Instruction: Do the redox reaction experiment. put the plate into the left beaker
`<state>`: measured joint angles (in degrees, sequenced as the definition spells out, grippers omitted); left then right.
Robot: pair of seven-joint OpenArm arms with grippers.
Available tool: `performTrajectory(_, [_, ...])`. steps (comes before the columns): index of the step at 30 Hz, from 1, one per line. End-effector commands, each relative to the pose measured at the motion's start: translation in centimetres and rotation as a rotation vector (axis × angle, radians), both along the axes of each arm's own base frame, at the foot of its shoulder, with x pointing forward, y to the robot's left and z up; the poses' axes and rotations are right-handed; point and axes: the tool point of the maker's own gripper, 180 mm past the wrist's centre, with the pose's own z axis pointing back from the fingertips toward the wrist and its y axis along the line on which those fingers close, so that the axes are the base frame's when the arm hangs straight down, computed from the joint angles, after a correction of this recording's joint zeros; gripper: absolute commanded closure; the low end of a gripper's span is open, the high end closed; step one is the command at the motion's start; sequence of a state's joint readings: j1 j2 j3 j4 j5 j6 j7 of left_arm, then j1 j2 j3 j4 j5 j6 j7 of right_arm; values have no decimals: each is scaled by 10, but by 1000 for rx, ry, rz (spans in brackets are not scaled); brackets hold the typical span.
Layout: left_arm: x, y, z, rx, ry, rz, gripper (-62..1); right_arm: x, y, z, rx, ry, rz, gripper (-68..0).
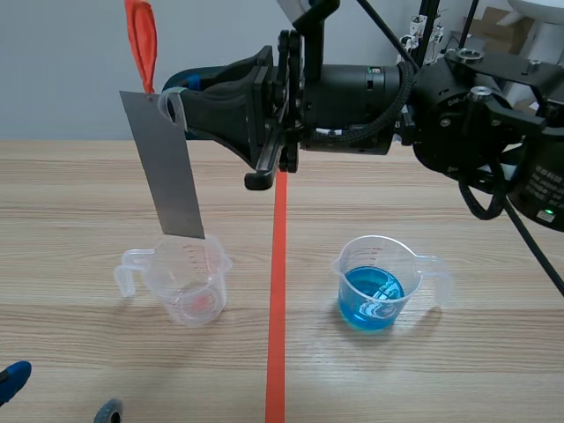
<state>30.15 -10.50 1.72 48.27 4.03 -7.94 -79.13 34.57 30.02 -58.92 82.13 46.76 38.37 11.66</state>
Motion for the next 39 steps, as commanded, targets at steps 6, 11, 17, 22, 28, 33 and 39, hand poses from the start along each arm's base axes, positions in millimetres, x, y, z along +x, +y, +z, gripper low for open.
performTrajectory(6, [2, 3, 8, -3, -32, 7, -572, 5, -1, 17, 43, -25, -6, -6])
performTrajectory(11, [2, 3, 8, -3, -32, 7, -572, 9, -1, 9, 29, -31, -48, -6])
performTrajectory(17, [2, 3, 8, -2, -32, 7, -572, 5, 7, 1, 1, -66, -49, -6])
performTrajectory(22, [2, 3, 8, -2, -32, 7, -572, 4, 13, 0, -6, -87, -51, -6])
performTrajectory(28, [2, 3, 8, -2, -32, 7, -572, 5, 19, -3, -11, -90, -50, -6])
performTrajectory(33, [2, 3, 8, -2, -32, 7, -572, 14, 21, -16, -26, -62, -71, -6])
performTrajectory(39, [2, 3, 8, -2, -32, 7, -572, 19, 26, -27, -50, -58, -80, -6])
